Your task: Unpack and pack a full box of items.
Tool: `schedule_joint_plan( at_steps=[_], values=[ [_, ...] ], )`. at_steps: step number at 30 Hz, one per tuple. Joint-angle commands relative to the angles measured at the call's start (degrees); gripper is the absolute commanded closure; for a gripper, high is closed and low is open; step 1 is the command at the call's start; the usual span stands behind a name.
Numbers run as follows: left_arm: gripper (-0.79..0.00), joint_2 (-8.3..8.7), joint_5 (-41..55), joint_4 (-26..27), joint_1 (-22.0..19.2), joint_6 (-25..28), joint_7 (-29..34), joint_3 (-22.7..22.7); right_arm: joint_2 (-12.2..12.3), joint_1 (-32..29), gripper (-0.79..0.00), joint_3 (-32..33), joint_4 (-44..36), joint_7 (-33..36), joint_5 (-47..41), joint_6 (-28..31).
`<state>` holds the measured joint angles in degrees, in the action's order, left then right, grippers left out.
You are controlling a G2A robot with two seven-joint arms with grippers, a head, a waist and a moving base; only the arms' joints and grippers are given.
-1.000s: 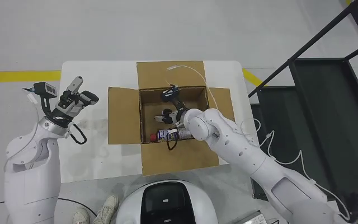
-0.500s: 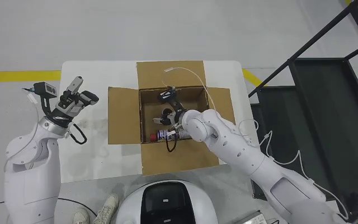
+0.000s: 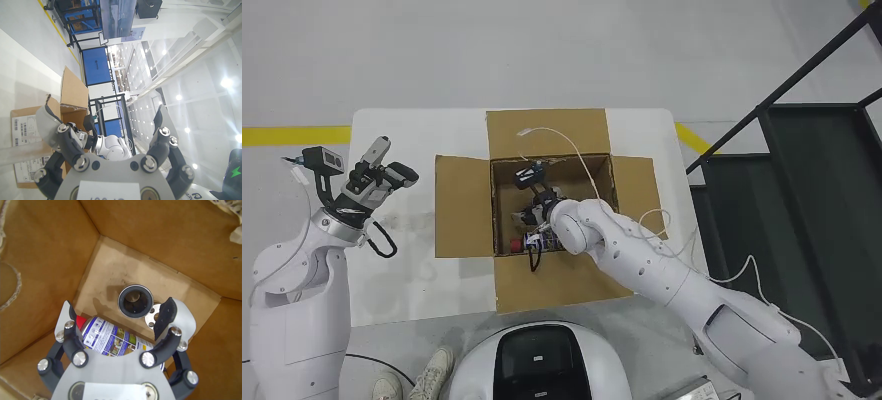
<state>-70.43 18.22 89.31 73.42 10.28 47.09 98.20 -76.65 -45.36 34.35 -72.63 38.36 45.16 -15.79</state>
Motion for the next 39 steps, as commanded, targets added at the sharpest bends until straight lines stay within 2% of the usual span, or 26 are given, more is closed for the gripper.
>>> schedule_joint_plan(
  at_steps=[1, 6, 7, 8, 9, 10, 11, 23, 32, 39],
  values=[
    [-0.785, 0.0, 0.0, 0.0, 0.0, 0.0, 0.0, 0.0, -0.4, -0.1, -0.785, 0.1, 1.1, -0.7, -0.2, -0.2],
    [-0.785, 0.0, 0.0, 0.0, 0.0, 0.0, 0.0, 0.0, -1.3, -0.1, -0.785, -0.1, 3.1, -1.3, 0.4, -1.1],
    [-0.785, 0.0, 0.0, 0.0, 0.0, 0.0, 0.0, 0.0, -1.5, -0.1, -0.653, -0.1, 3.5, -1.5, 0.6, -1.4],
    [-0.785, 0.0, 0.0, 0.0, 0.0, 0.0, 0.0, 0.0, -1.7, -0.1, -0.385, -0.2, 3.7, -1.6, 0.8, -1.6],
    [-0.785, 0.0, 0.0, 0.0, 0.0, 0.0, 0.0, 0.0, -1.9, -0.2, -0.292, -0.2, 3.9, -1.8, 0.8, -1.8],
    [-0.785, 0.0, 0.0, 0.0, 0.0, 0.0, 0.0, 0.0, -2.0, -0.3, -0.095, -0.1, 4.0, -2.1, 1.0, -2.0],
    [-0.785, 0.0, 0.0, 0.0, 0.0, 0.0, 0.0, 0.0, -2.2, -0.4, 0.0, -0.1, 4.2, -2.3, 1.1, -2.2],
    [-0.785, 0.0, 0.0, 0.0, 0.0, 0.0, 0.0, 0.0, -2.3, -3.6, 0.0, 1.6, -0.2, -2.7, 7.2, -7.0],
    [-0.785, 0.0, 0.0, 0.0, 0.0, 0.0, 0.0, 0.0, -0.6, -8.2, 0.0, 5.9, -8.6, -1.7, 12.0, -4.8],
    [-0.785, 0.0, 0.0, 0.0, 0.0, 0.0, 0.0, 0.0, 1.6, -13.9, 0.0, 11.4, -17.2, -1.4, 17.1, -1.1]
  ],
)
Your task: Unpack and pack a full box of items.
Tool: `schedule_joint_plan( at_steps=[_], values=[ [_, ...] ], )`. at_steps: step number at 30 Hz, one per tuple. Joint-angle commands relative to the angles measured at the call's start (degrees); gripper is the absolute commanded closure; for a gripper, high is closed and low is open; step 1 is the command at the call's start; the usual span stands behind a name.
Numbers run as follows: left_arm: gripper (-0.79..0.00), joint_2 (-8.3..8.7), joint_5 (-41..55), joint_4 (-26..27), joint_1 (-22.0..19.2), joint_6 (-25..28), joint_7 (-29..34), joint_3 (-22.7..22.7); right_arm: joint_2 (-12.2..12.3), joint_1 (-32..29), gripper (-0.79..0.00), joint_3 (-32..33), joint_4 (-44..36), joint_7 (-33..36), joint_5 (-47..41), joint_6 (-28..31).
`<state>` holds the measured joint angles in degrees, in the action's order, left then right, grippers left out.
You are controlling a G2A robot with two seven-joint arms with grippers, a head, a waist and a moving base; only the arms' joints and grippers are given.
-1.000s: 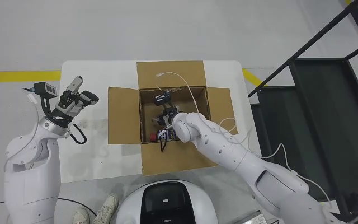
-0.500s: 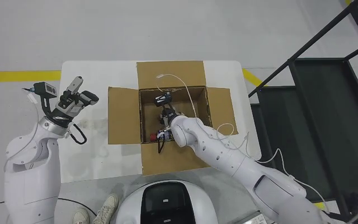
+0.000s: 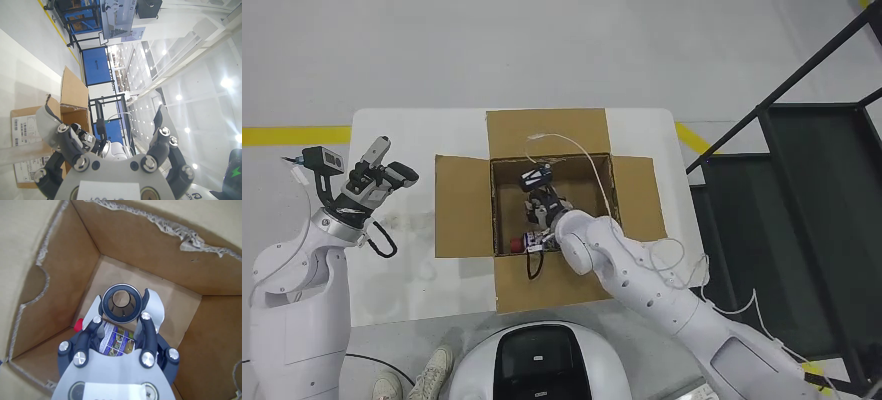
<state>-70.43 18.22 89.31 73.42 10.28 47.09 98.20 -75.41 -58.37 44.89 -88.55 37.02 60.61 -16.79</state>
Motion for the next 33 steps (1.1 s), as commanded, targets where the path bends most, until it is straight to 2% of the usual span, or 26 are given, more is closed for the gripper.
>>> schedule_joint_plan(
  at_steps=[1, 16, 19, 33],
  values=[
    [-0.785, 0.0, 0.0, 0.0, 0.0, 0.0, 0.0, 0.0, 0.7, -1.8, 0.0, 1.4, -2.7, 0.2, 2.9, 0.1],
    [-0.785, 0.0, 0.0, 0.0, 0.0, 0.0, 0.0, 0.0, 4.6, -15.5, 0.0, 14.4, -20.6, 4.5, 9.0, 11.0],
    [-0.785, 0.0, 0.0, 0.0, 0.0, 0.0, 0.0, 0.0, 5.0, -17.6, 0.0, 17.1, -22.6, 5.6, 9.2, 10.5],
    [-0.785, 0.0, 0.0, 0.0, 0.0, 0.0, 0.0, 0.0, 5.2, -18.3, 0.0, 18.6, -23.1, 7.0, 8.5, 11.1]
  ],
)
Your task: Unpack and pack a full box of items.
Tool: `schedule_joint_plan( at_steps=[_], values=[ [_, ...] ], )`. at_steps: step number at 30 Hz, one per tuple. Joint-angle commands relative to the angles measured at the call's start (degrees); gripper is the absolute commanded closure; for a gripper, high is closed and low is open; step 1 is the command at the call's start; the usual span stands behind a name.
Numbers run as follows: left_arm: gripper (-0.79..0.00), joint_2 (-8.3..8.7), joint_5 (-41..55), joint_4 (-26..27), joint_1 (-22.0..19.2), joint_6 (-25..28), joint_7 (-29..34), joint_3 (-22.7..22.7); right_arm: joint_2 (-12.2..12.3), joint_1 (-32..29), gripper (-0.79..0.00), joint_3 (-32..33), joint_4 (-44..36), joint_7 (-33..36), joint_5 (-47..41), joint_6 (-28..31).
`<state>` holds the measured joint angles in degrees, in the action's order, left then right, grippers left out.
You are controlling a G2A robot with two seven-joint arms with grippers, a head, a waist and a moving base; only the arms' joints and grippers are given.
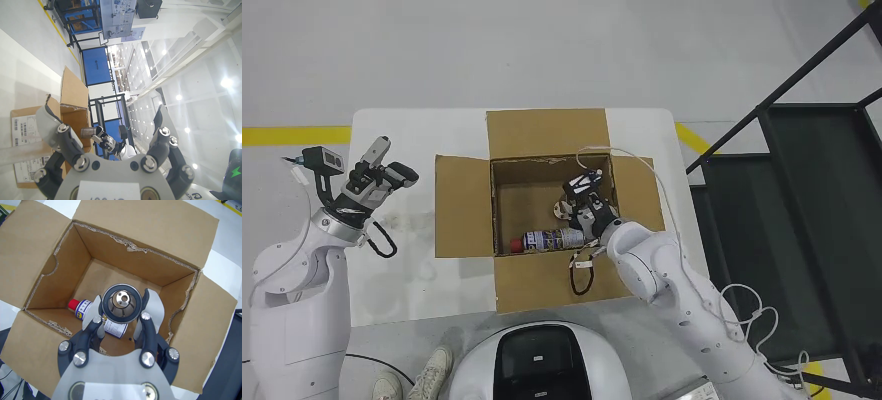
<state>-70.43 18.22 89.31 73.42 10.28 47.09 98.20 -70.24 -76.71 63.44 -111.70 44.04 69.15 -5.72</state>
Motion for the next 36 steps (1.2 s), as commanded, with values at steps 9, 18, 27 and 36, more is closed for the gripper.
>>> schedule_joint_plan(
  at_steps=[9, 18, 27, 36],
  values=[
    [-0.785, 0.0, 0.0, 0.0, 0.0, 0.0, 0.0, 0.0, 0.0, 0.0, 0.0, 0.0, 0.0, 0.0, 0.0, 0.0],
    [-0.785, 0.0, 0.0, 0.0, 0.0, 0.0, 0.0, 0.0, 0.3, -2.3, 0.0, 2.1, -2.8, -1.0, 3.7, -1.2],
    [-0.785, 0.0, 0.0, 0.0, 0.0, 0.0, 0.0, 0.0, 1.6, -11.7, 0.0, 12.4, -16.1, 1.1, 6.7, -2.1],
    [-0.785, 0.0, 0.0, 0.0, 0.0, 0.0, 0.0, 0.0, 2.0, -15.7, 0.0, 29.1, -14.2, -0.2, -5.5, -3.6]
  ],
)
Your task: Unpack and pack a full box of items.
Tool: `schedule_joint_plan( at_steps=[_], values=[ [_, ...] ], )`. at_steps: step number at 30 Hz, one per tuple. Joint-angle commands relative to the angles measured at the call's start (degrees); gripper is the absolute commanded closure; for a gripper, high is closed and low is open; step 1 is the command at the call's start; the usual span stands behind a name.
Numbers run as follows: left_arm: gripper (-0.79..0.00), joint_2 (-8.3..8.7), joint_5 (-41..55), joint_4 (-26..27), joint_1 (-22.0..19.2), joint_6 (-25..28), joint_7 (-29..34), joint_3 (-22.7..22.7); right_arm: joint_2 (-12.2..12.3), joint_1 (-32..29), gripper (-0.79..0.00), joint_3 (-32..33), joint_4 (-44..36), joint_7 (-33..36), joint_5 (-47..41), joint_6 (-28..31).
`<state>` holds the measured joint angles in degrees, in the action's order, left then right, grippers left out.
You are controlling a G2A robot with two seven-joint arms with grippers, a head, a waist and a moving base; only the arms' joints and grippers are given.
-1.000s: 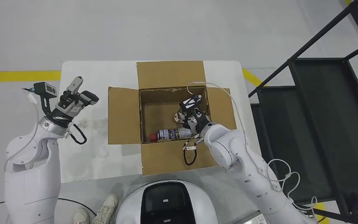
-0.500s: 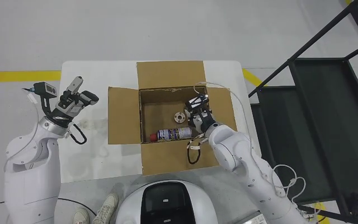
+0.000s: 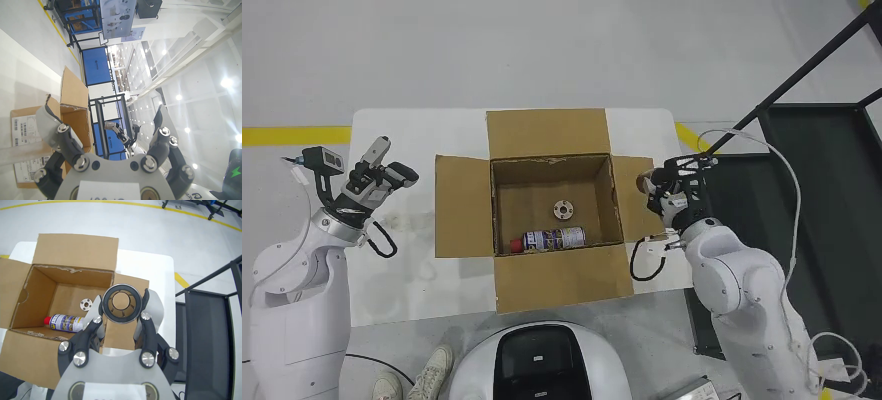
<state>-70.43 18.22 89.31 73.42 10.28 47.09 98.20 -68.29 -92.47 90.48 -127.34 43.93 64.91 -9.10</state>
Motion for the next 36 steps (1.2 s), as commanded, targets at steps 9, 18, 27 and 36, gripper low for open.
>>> schedule_joint_plan(
  at_steps=[9, 18, 27, 36],
  values=[
    [-0.785, 0.0, 0.0, 0.0, 0.0, 0.0, 0.0, 0.0, 0.2, 3.9, 0.0, 6.3, 15.5, -1.4, -6.6, 2.5],
    [-0.785, 0.0, 0.0, 0.0, 0.0, 0.0, 0.0, 0.0, 0.3, 13.6, 0.0, 3.9, 36.1, -7.1, -6.3, 8.2],
    [-0.785, 0.0, 0.0, 0.0, 0.0, 0.0, 0.0, 0.0, 0.1, 19.1, 0.0, -0.1, 47.9, -9.9, -2.1, 7.5],
    [-0.785, 0.0, 0.0, 0.0, 0.0, 0.0, 0.0, 0.0, -0.2, 23.6, 0.0, -2.8, 56.9, -12.4, -0.5, 7.1]
  ],
)
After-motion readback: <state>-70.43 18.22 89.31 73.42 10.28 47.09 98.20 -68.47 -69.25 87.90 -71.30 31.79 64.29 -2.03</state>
